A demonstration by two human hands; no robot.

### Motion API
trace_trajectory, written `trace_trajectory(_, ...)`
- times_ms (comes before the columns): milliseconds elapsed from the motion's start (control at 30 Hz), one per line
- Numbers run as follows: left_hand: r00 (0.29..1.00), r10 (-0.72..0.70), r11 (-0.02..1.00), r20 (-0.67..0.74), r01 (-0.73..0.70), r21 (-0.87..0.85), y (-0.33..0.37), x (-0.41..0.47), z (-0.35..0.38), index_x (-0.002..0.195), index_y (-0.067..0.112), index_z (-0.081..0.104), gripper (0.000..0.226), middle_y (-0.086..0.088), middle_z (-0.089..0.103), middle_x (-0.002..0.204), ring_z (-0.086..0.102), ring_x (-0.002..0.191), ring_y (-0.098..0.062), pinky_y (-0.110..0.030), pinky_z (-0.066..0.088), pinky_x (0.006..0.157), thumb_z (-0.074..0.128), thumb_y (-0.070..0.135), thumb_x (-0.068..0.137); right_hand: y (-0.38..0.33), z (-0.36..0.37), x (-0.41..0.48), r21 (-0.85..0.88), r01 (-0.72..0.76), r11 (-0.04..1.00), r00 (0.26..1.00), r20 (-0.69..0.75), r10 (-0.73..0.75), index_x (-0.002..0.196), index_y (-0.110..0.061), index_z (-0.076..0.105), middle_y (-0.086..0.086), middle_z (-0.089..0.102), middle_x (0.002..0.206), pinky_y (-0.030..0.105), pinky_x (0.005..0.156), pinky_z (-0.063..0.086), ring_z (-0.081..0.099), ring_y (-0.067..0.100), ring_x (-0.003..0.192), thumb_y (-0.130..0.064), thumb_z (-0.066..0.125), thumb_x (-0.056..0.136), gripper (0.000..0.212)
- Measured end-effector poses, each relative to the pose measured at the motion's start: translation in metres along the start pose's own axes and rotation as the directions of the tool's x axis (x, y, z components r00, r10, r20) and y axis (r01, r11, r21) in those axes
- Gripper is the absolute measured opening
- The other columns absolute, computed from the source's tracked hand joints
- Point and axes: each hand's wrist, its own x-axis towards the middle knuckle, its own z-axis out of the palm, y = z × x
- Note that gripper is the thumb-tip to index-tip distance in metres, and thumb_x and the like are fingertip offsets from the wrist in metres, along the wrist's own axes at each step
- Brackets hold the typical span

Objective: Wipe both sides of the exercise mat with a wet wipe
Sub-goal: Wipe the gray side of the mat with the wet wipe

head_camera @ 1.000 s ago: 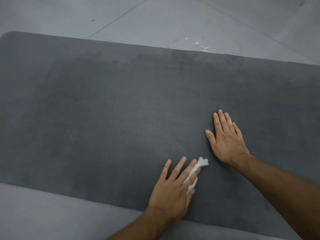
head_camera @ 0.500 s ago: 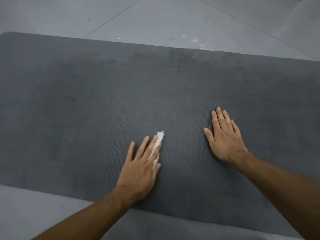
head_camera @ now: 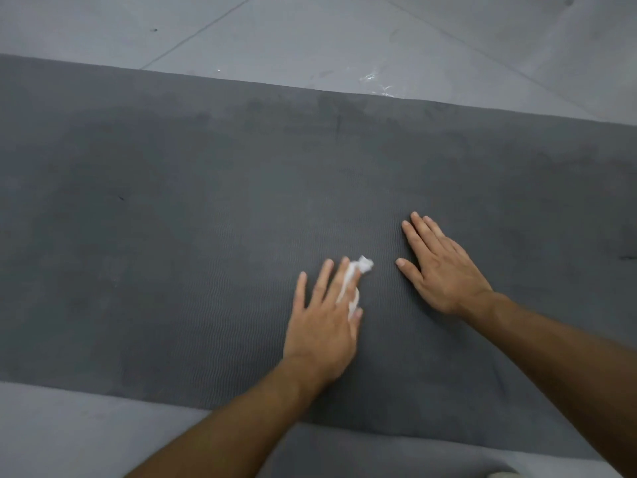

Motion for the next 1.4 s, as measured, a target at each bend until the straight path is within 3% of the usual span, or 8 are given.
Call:
trace_trajectory(267, 0.995, -0.1, 0.995, 0.007, 0.1, -0.002, -0.021, 0.058, -0.018, 0.165, 0.021, -0.004, 0.067, 0.005, -0.013, 0.173, -0.011, 0.159, -0.02, -0.052, -0.003, 0.128, 0.015, 0.044, 0.106, 0.044, 0.013, -0.054, 0.011, -0.104, 0.995, 0.992, -0.072, 0.104, 0.167, -0.023, 0.007, -0.006, -0.003, 0.173, 0.036, 0.129, 0.011, -0.006, 0.011, 0.159, -0.058, 0.008, 0.103, 0.073)
trace_trajectory(533, 0.937, 0.348, 0.937, 0.035, -0.348, 0.008, 0.075, 0.017, 0.025, 0.165, 0.016, 0.02, 0.066, -0.001, 0.0, 0.174, 0.005, 0.16, -0.022, -0.054, 0.014, 0.127, 0.025, 0.041, 0.104, 0.091, 0.027, -0.106, 0.118, -0.397, 0.91, 0.897, -0.16, 0.412, 0.165, -0.019, 0.02, 0.004, 0.01, 0.174, 0.046, 0.126, 0.022, 0.009, 0.023, 0.16, -0.055, 0.017, 0.108, 0.068)
trace_trajectory(700, 0.898, 0.438, 0.897, 0.036, -0.44, 0.048, 0.096, 0.007, 0.032, 0.164, 0.018, 0.026, 0.065, 0.0, 0.009, 0.174, 0.012, 0.159, -0.022, -0.052, 0.01, 0.126, 0.031, 0.041, 0.103, 0.107, 0.037, -0.14, 0.069, -0.396, 0.915, 0.9, -0.17, 0.402, 0.165, -0.019, 0.02, 0.004, 0.013, 0.173, 0.047, 0.124, 0.027, 0.012, 0.024, 0.16, -0.056, 0.017, 0.105, 0.071)
trace_trajectory(833, 0.941, 0.339, 0.938, 0.015, -0.339, 0.075, 0.075, 0.048, 0.017, 0.165, 0.019, 0.022, 0.063, 0.002, 0.016, 0.173, 0.014, 0.159, -0.021, -0.052, 0.007, 0.127, 0.024, 0.041, 0.105, 0.101, 0.042, -0.14, 0.081, -0.416, 0.906, 0.888, -0.18, 0.424, 0.165, -0.018, 0.017, 0.003, 0.01, 0.173, 0.042, 0.127, 0.019, 0.007, 0.021, 0.16, -0.053, 0.015, 0.107, 0.069)
trace_trajectory(967, 0.985, 0.174, 0.984, 0.019, -0.174, 0.033, 0.058, 0.097, -0.001, 0.166, 0.02, 0.005, 0.064, 0.004, 0.001, 0.174, -0.004, 0.16, -0.02, -0.05, -0.001, 0.129, 0.016, 0.042, 0.107, 0.098, 0.047, -0.144, 0.081, -0.425, 0.901, 0.882, -0.187, 0.433, 0.166, -0.017, 0.016, 0.002, 0.01, 0.173, 0.039, 0.128, 0.014, 0.004, 0.019, 0.16, -0.051, 0.018, 0.108, 0.067)
trace_trajectory(1067, 0.985, 0.174, 0.985, -0.006, -0.174, 0.017, 0.063, 0.106, -0.004, 0.166, 0.019, 0.004, 0.066, 0.002, -0.002, 0.174, -0.004, 0.16, -0.022, -0.05, 0.002, 0.129, 0.019, 0.042, 0.106, 0.092, 0.052, -0.146, 0.099, -0.442, 0.892, 0.872, -0.188, 0.453, 0.166, -0.018, 0.015, 0.0, 0.007, 0.174, 0.039, 0.129, 0.01, 0.0, 0.016, 0.16, -0.05, 0.017, 0.108, 0.067)
trace_trajectory(1200, 0.941, 0.34, 0.94, -0.001, -0.34, -0.018, 0.092, 0.077, 0.014, 0.166, 0.015, 0.01, 0.066, 0.001, -0.003, 0.174, 0.0, 0.16, -0.024, -0.048, 0.007, 0.129, 0.032, 0.039, 0.108, 0.089, 0.053, -0.146, 0.119, -0.457, 0.881, 0.863, -0.182, 0.472, 0.167, -0.021, 0.01, -0.003, 0.003, 0.174, 0.036, 0.128, 0.001, -0.006, 0.012, 0.16, -0.051, 0.013, 0.108, 0.066)
trace_trajectory(1400, 0.771, 0.631, 0.774, 0.088, -0.633, -0.002, 0.131, 0.014, 0.037, 0.165, 0.015, 0.019, 0.065, -0.003, 0.002, 0.174, 0.007, 0.16, -0.024, -0.048, 0.011, 0.129, 0.034, 0.04, 0.106, 0.089, 0.054, -0.146, 0.122, -0.467, 0.876, 0.852, -0.202, 0.483, 0.167, -0.021, 0.013, -0.003, 0.005, 0.174, 0.037, 0.129, 0.005, -0.003, 0.012, 0.16, -0.049, 0.016, 0.108, 0.065)
